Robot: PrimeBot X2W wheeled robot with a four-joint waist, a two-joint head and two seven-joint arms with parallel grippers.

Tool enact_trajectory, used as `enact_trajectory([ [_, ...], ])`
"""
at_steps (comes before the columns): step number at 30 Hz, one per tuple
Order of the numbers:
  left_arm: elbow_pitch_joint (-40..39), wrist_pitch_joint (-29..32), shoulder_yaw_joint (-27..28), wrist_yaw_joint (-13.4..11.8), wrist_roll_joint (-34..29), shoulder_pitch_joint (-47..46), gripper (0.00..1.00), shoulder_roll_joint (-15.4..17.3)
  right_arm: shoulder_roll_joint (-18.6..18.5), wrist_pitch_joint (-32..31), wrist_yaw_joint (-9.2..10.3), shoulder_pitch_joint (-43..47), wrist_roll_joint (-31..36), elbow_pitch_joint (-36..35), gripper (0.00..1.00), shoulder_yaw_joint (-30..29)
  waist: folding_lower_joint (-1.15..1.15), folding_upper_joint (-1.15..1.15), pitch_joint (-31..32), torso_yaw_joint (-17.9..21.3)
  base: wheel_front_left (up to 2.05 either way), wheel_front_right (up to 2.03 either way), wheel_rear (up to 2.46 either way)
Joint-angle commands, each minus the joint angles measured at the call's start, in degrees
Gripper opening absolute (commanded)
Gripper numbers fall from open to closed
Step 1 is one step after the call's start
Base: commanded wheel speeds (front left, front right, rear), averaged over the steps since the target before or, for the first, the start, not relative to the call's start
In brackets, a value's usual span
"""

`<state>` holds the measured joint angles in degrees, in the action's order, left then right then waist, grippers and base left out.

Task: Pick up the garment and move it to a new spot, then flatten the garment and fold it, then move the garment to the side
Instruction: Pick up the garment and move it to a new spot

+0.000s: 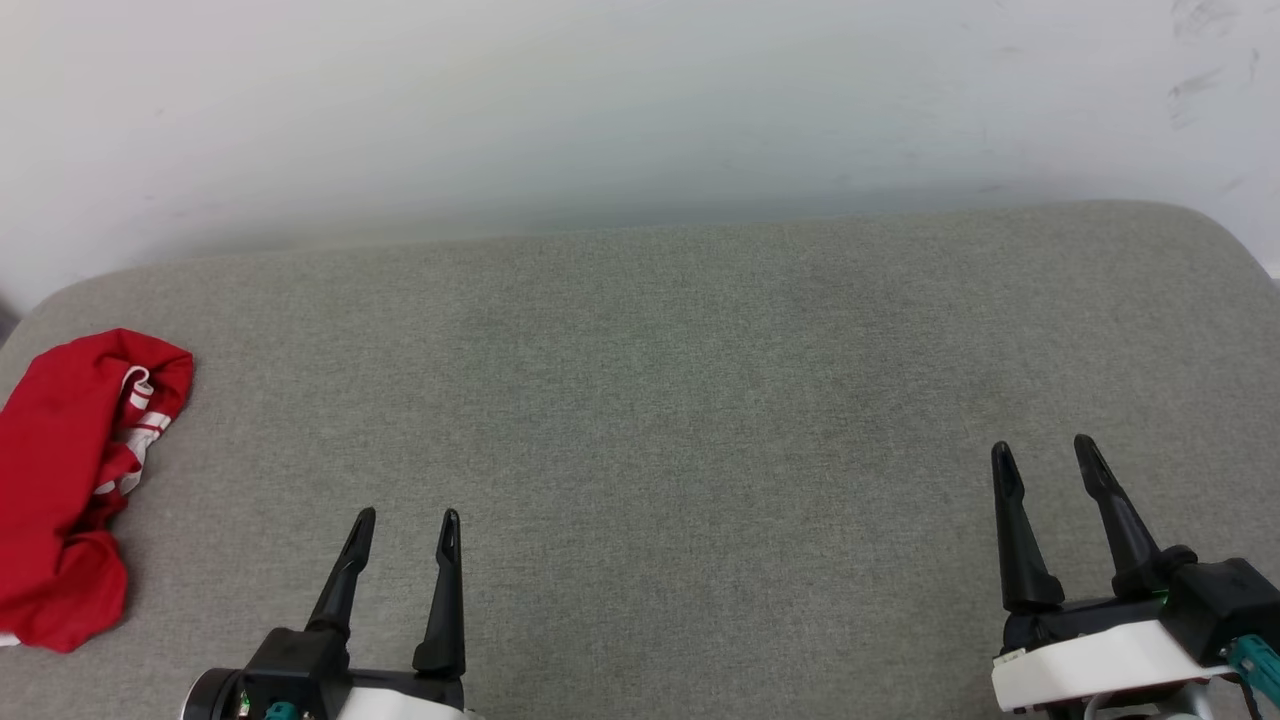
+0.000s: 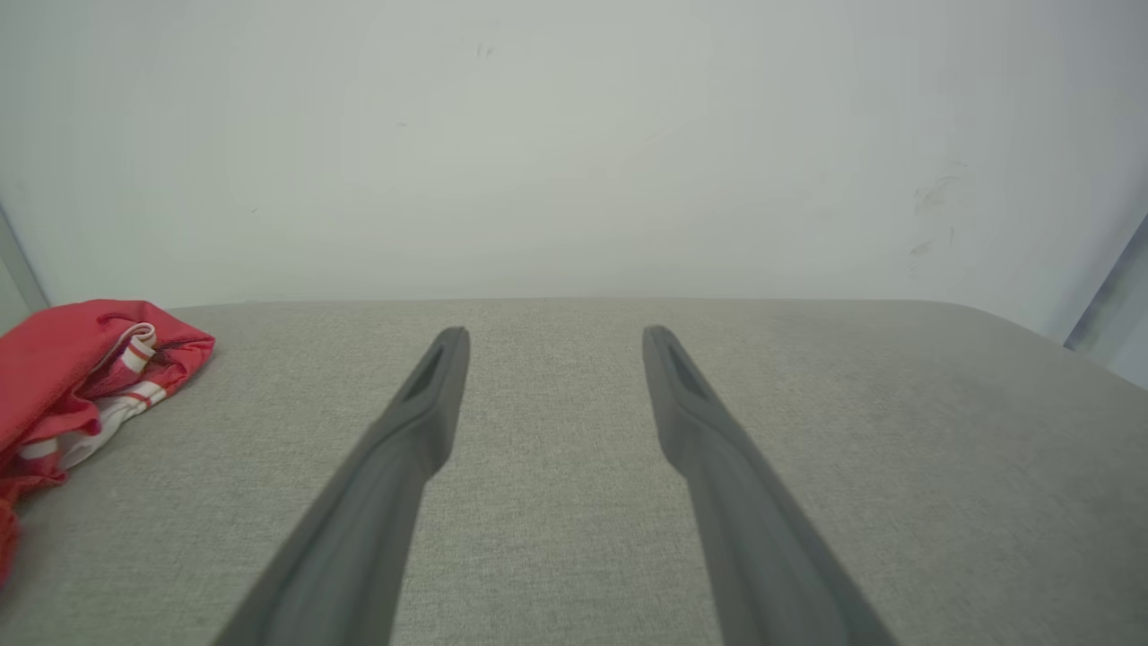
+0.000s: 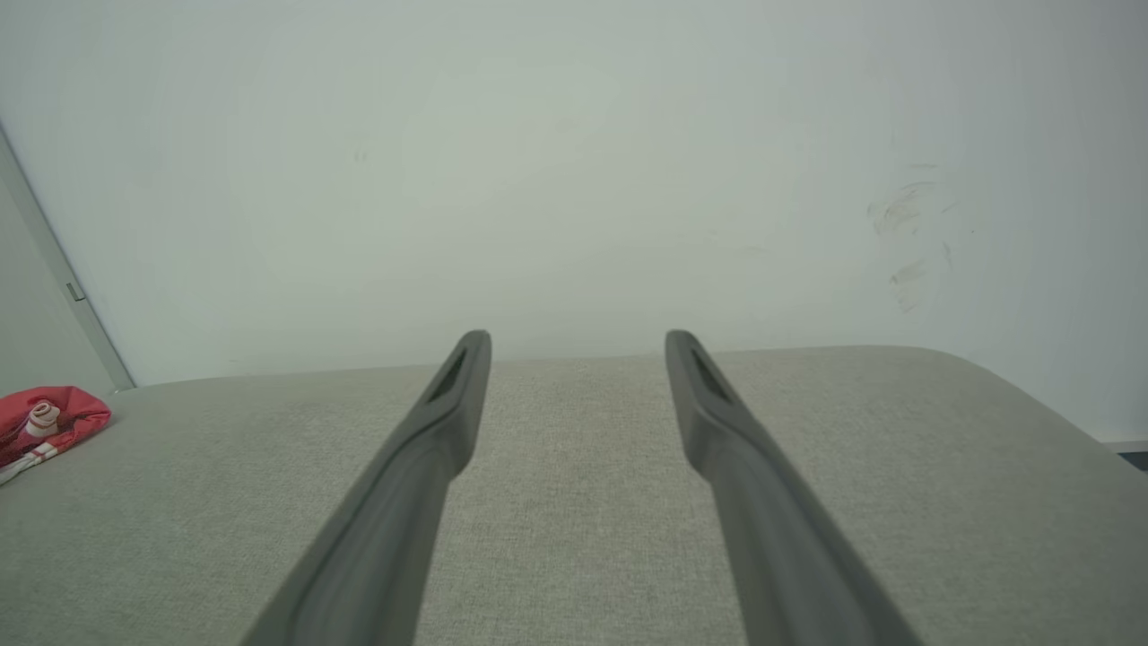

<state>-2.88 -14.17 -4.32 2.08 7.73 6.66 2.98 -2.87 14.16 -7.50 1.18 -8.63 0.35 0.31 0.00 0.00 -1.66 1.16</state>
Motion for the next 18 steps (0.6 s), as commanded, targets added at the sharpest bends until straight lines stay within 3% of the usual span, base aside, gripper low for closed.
enact_trajectory([
  [1,-0.3,-0.5,0.1,0.2,-0.9,0.3,1.0,-0.1,0.0,0.5,0.02,0.3,0.7,-0.3,1.0,0.1,0.0,0.0,0.0,-0.1,0.0,0.0,0.0],
  [10,-0.3,-1.1,0.2,-0.1,-2.0,0.3,1.0,-0.1,0.0,1.1,0.02,1.1,2.7,-0.8,1.0,2.7,0.0,0.0,0.0,-3.0,0.0,0.0,0.0],
  [18,-0.9,-1.1,0.5,-0.4,-2.6,-0.1,1.0,-0.1,0.0,1.1,0.02,1.8,3.2,-1.4,1.0,4.0,0.0,0.0,0.0,-10.3,0.0,0.0,0.0],
])
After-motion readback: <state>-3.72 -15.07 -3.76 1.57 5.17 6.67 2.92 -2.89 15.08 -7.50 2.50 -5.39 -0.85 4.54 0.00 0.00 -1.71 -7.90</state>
